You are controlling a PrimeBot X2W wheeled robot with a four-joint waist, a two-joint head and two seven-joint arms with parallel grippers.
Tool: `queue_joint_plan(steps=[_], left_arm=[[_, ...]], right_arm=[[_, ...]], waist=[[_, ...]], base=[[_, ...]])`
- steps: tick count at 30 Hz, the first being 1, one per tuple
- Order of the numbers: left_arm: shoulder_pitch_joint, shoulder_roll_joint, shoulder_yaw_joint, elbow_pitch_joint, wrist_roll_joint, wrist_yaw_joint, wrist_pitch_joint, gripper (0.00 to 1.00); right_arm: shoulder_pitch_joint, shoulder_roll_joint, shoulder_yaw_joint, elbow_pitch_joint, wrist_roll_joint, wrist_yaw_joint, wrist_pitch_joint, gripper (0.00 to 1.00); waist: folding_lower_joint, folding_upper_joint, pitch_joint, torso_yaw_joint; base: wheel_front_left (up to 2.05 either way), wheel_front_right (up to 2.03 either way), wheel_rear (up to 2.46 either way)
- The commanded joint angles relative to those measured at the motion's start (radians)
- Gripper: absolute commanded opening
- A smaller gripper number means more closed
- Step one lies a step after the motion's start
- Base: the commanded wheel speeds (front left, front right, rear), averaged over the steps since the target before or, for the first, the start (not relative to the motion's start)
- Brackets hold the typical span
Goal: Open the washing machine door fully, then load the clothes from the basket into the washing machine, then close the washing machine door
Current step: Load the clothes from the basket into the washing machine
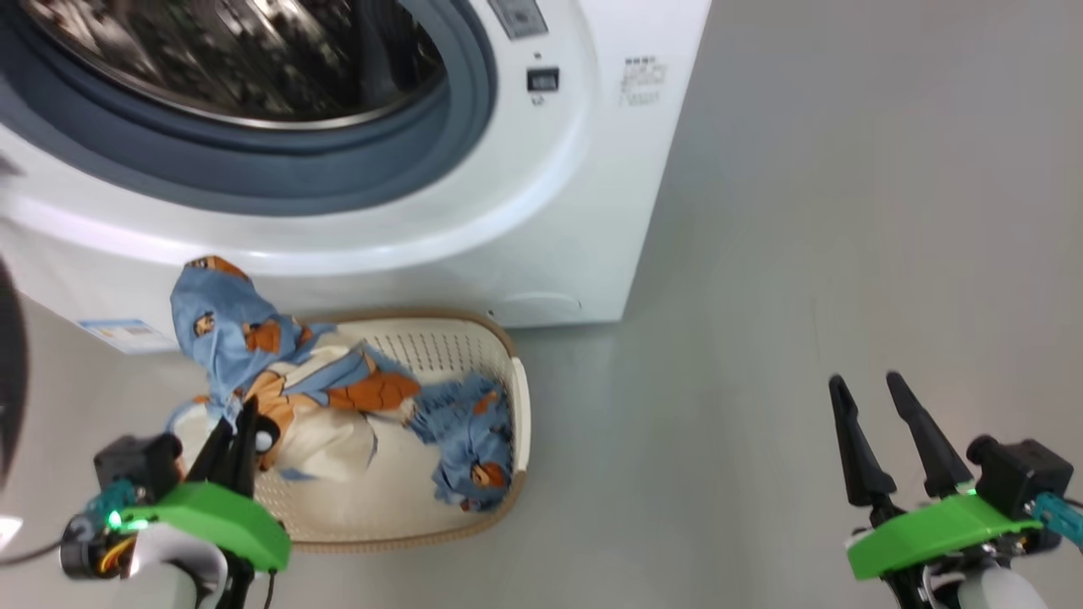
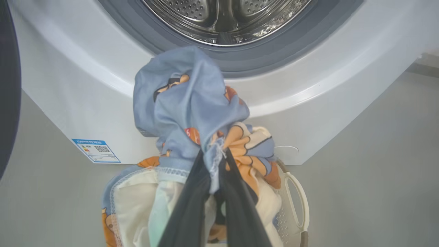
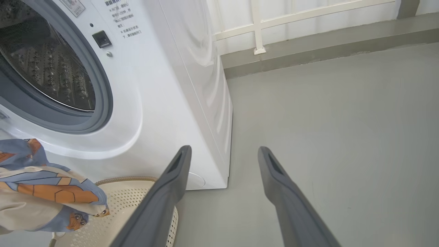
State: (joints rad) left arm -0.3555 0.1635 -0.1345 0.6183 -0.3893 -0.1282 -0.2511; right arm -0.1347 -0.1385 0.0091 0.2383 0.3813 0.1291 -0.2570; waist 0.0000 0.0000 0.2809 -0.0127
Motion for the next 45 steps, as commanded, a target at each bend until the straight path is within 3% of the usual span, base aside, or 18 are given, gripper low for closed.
queue_joint_plan(steps=[1, 17, 28, 45], left_arm=[[0.022, 0.026, 0.046, -0.043, 0.012, -0.002, -0.011, 0.00], [0.226, 0.006, 0.107, -0.337, 0.051, -0.002, -0.011, 0.00], [0.332, -0.002, 0.141, -0.500, 0.059, -0.002, -0.011, 0.00], [0.333, -0.028, 0.157, -0.559, 0.048, -0.002, -0.011, 0.00]], right_arm=[[0.022, -0.015, 0.013, -0.020, 0.009, 0.002, -0.005, 1.00], [0.138, -0.018, -0.051, -0.027, 0.014, 0.002, -0.005, 1.00], [0.159, -0.018, -0.081, -0.047, 0.014, 0.002, -0.005, 1.00], [0.143, -0.011, -0.097, -0.058, 0.008, 0.002, -0.005, 1.00]], waist=[[0.0000, 0.0000, -0.069, 0.033], [0.0000, 0.0000, -0.188, 0.077], [0.0000, 0.0000, -0.194, 0.095], [0.0000, 0.0000, -0.151, 0.089]], base=[[0.00, 0.00, 0.00], [0.00, 0.00, 0.00], [0.00, 0.00, 0.00], [0.00, 0.00, 0.00]])
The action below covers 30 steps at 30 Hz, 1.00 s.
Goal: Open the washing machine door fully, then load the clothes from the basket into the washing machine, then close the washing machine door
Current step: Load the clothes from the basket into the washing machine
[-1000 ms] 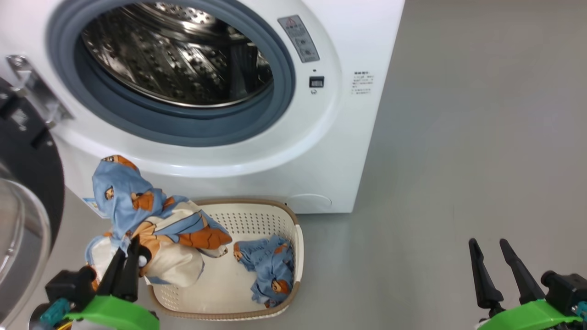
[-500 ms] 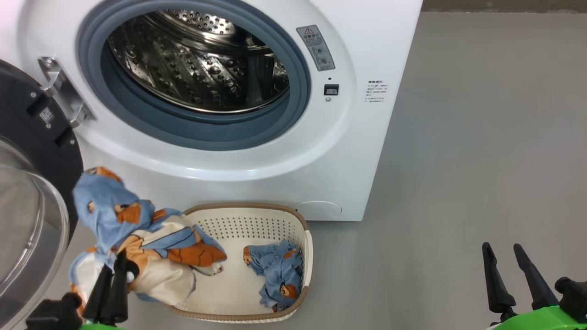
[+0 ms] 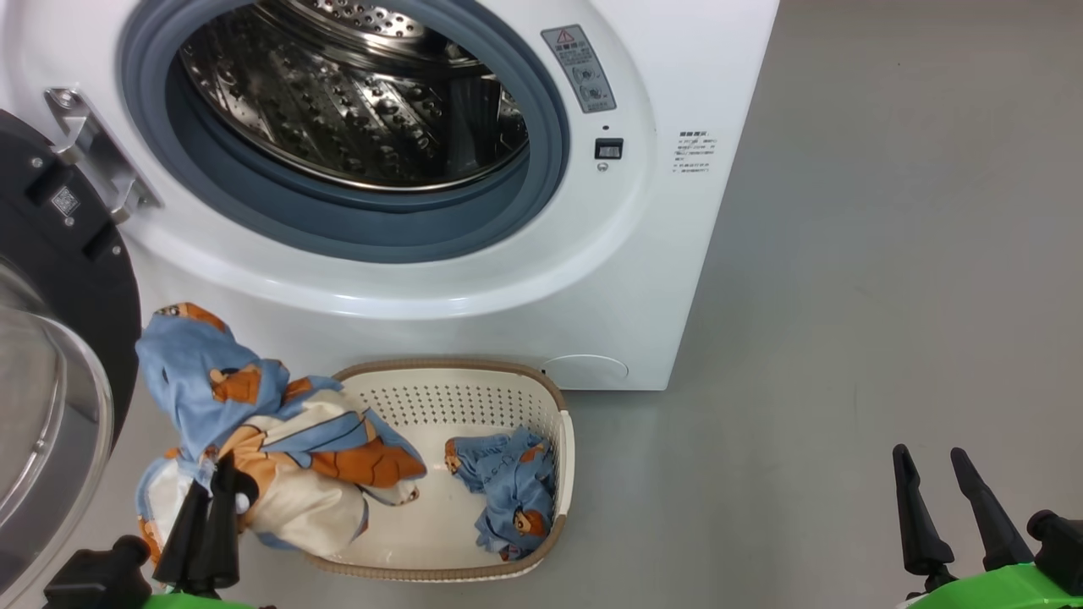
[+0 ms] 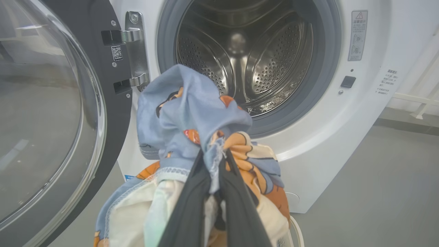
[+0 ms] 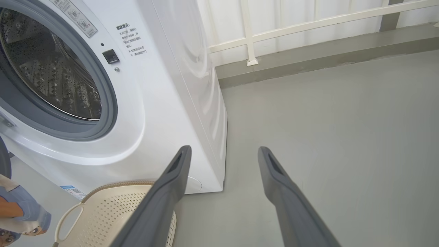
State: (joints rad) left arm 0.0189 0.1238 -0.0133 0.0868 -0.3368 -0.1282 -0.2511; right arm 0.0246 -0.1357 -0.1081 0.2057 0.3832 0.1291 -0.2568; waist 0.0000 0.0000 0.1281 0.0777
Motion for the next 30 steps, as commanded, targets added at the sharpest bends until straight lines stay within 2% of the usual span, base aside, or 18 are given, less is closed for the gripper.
queue_joint_plan(steps=[1, 10, 23, 30], left_arm=[[-0.045, 0.011, 0.036, -0.025, -0.006, -0.002, -0.011, 0.00], [-0.108, 0.010, 0.030, -0.007, -0.011, -0.002, -0.011, 0.00], [-0.338, 0.077, -0.022, 0.067, -0.021, -0.002, -0.011, 0.00], [-0.526, 0.126, -0.027, 0.149, -0.037, -0.002, -0.011, 0.00]], right_arm=[[-0.018, -0.013, 0.022, -0.026, 0.006, 0.002, -0.005, 1.00], [-0.045, -0.001, 0.030, -0.027, 0.007, 0.002, -0.005, 1.00], [-0.117, 0.012, 0.028, -0.038, 0.007, 0.002, -0.005, 1.00], [-0.167, 0.032, 0.042, -0.042, 0.007, 0.002, -0.005, 1.00]], waist=[[0.0000, 0.0000, 0.003, -0.002], [0.0000, 0.0000, 0.044, -0.020], [0.0000, 0.0000, 0.164, -0.076], [0.0000, 0.0000, 0.235, -0.137]], base=[[0.00, 0.00, 0.00], [0.00, 0.00, 0.00], [0.00, 0.00, 0.00], [0.00, 0.00, 0.00]])
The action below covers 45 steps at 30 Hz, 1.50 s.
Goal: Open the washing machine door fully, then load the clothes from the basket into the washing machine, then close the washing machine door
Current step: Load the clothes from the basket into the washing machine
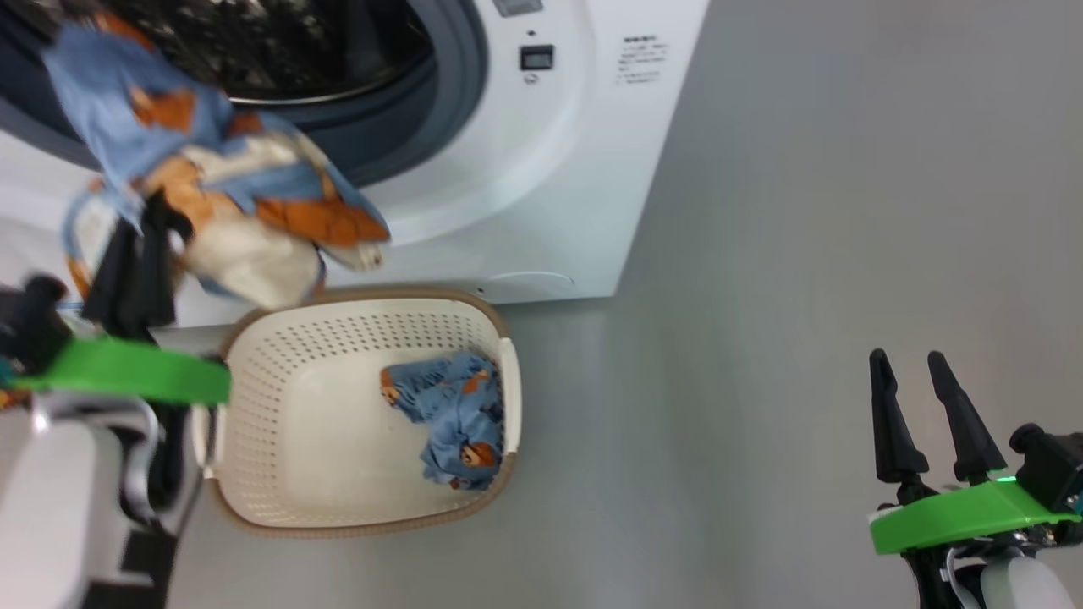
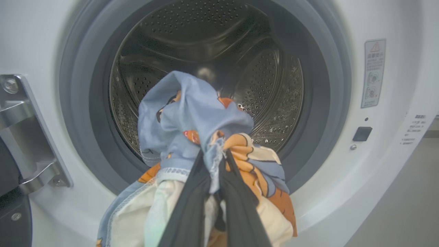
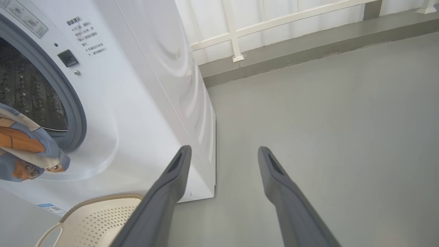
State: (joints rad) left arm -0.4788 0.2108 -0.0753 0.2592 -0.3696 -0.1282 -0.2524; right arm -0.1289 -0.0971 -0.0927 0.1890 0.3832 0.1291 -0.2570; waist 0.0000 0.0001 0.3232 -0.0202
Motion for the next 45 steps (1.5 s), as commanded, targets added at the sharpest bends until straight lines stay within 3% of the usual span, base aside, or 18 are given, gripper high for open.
queue_joint_plan(steps=[1, 9, 21, 30, 35, 36, 37, 38, 45], left_arm=[[-0.058, 0.047, 0.036, -0.009, -0.006, -0.002, -0.009, 0.00], [-0.283, 0.138, 0.026, 0.154, 0.003, -0.002, -0.009, 0.00], [-0.559, 0.209, 0.063, 0.442, -0.063, -0.002, -0.009, 0.00], [-0.666, 0.242, 0.175, 0.363, 0.034, -0.002, -0.009, 0.00], [-0.655, 0.223, 0.253, 0.326, 0.087, -0.002, -0.009, 0.02], [-0.649, 0.217, 0.257, 0.339, 0.093, -0.002, -0.009, 0.40], [-0.649, 0.217, 0.257, 0.339, 0.093, -0.002, -0.009, 0.40], [-0.645, 0.217, 0.249, 0.344, 0.105, -0.002, -0.009, 1.00], [-0.623, 0.195, 0.246, 0.386, 0.102, -0.002, -0.009, 1.00]], right_arm=[[-0.019, -0.003, 0.027, -0.027, 0.007, 0.002, -0.005, 1.00], [-0.069, 0.019, 0.039, -0.029, 0.014, 0.002, -0.005, 1.00], [-0.115, 0.044, 0.081, -0.034, 0.028, 0.002, -0.005, 1.00], [-0.135, 0.047, 0.101, -0.042, 0.048, 0.002, -0.005, 1.00], [-0.146, 0.047, 0.110, -0.045, 0.056, 0.002, -0.005, 1.00], [-0.148, 0.047, 0.111, -0.046, 0.057, 0.002, -0.005, 1.00], [-0.148, 0.047, 0.111, -0.046, 0.057, 0.002, -0.005, 1.00], [-0.149, 0.047, 0.113, -0.046, 0.058, 0.002, -0.005, 1.00], [-0.158, 0.047, 0.121, -0.047, 0.062, 0.002, -0.005, 1.00]], waist=[[0.0000, -0.0001, 0.050, -0.049], [0.0000, -0.0001, 0.130, -0.134], [0.0000, -0.0001, 0.212, -0.235], [0.0000, -0.0001, 0.251, -0.267], [0.0000, -0.0001, 0.267, -0.274], [0.0000, -0.0001, 0.269, -0.273], [0.0000, -0.0001, 0.269, -0.273], [0.0000, -0.0001, 0.271, -0.273], [0.0000, -0.0001, 0.275, -0.263]], base=[[0.00, 0.00, 0.00], [0.00, 0.00, 0.00], [0.00, 0.00, 0.00], [0.00, 0.00, 0.00], [0.00, 0.00, 0.00], [0.00, 0.00, 0.00], [0.00, 0.00, 0.00], [0.00, 0.00, 0.00], [0.00, 0.00, 0.00]])
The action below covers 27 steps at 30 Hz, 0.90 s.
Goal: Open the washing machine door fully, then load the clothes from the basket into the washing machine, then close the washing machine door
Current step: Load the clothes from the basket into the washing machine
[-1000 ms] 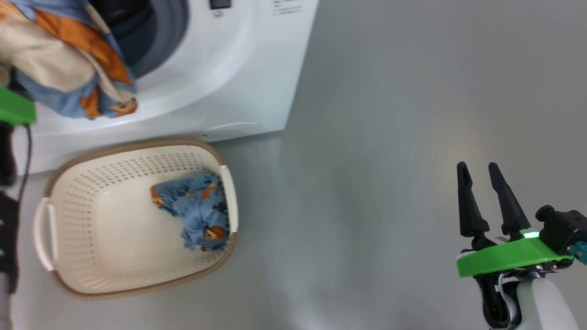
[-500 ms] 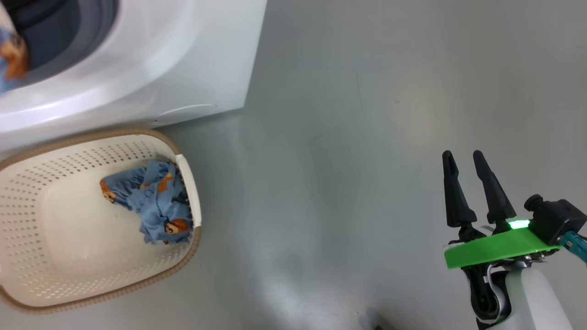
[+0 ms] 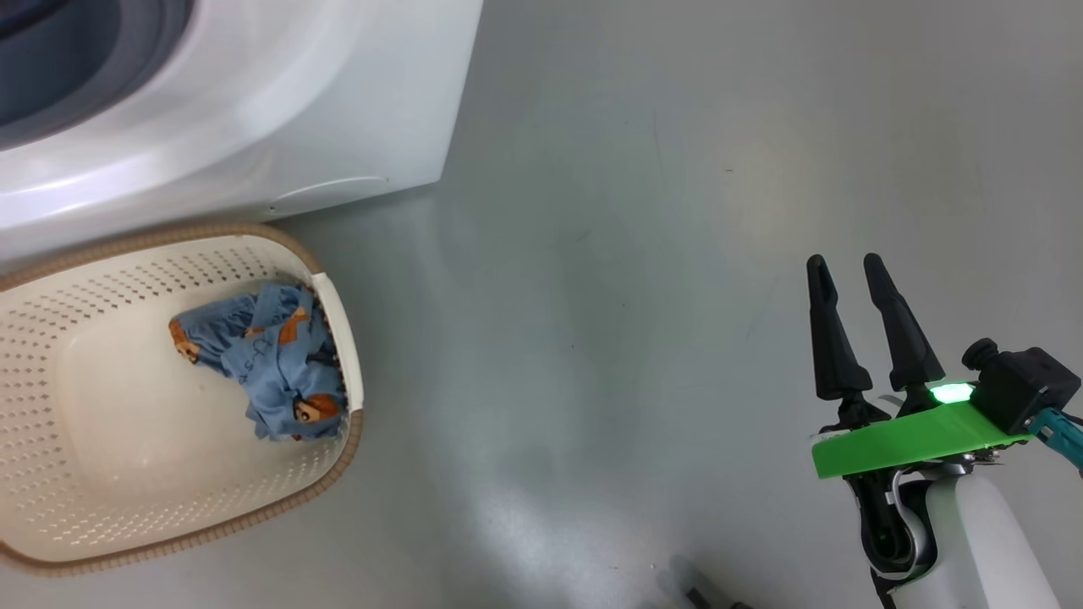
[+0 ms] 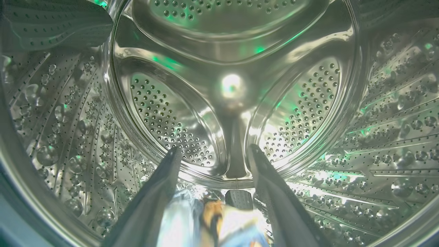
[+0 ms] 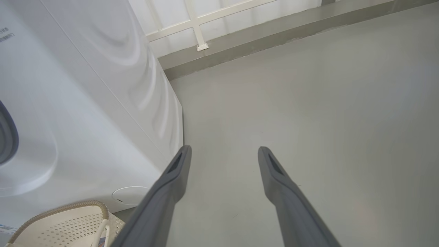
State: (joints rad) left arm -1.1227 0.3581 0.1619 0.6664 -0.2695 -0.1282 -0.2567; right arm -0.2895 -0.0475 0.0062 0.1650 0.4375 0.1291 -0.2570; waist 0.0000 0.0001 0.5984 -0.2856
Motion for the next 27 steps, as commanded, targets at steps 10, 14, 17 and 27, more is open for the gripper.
queue_joint_plan(steps=[10, 14, 17, 27], left_arm=[[0.098, 0.004, -0.026, -0.034, -0.038, -0.002, -0.005, 1.00], [0.161, -0.017, -0.027, -0.050, -0.024, -0.002, -0.005, 1.00], [0.214, -0.044, -0.025, -0.061, -0.020, -0.002, -0.005, 1.00], [0.390, -0.119, -0.040, -0.108, -0.016, -0.002, -0.005, 1.00]], right_arm=[[0.000, -0.003, 0.024, -0.021, -0.011, 0.002, -0.005, 1.00], [0.006, -0.003, 0.024, -0.018, -0.021, 0.002, -0.005, 1.00], [0.012, -0.003, 0.021, -0.014, -0.030, 0.002, -0.005, 1.00], [0.055, -0.029, 0.005, -0.003, -0.045, 0.002, -0.005, 1.00]], waist=[[0.0000, -0.0001, -0.032, 0.031], [0.0000, -0.0001, -0.059, 0.043], [0.0000, -0.0001, -0.083, 0.057], [0.0000, -0.0001, -0.174, 0.122]], base=[[0.00, 0.00, 0.00], [0.00, 0.00, 0.00], [0.00, 0.00, 0.00], [0.00, 0.00, 0.00]])
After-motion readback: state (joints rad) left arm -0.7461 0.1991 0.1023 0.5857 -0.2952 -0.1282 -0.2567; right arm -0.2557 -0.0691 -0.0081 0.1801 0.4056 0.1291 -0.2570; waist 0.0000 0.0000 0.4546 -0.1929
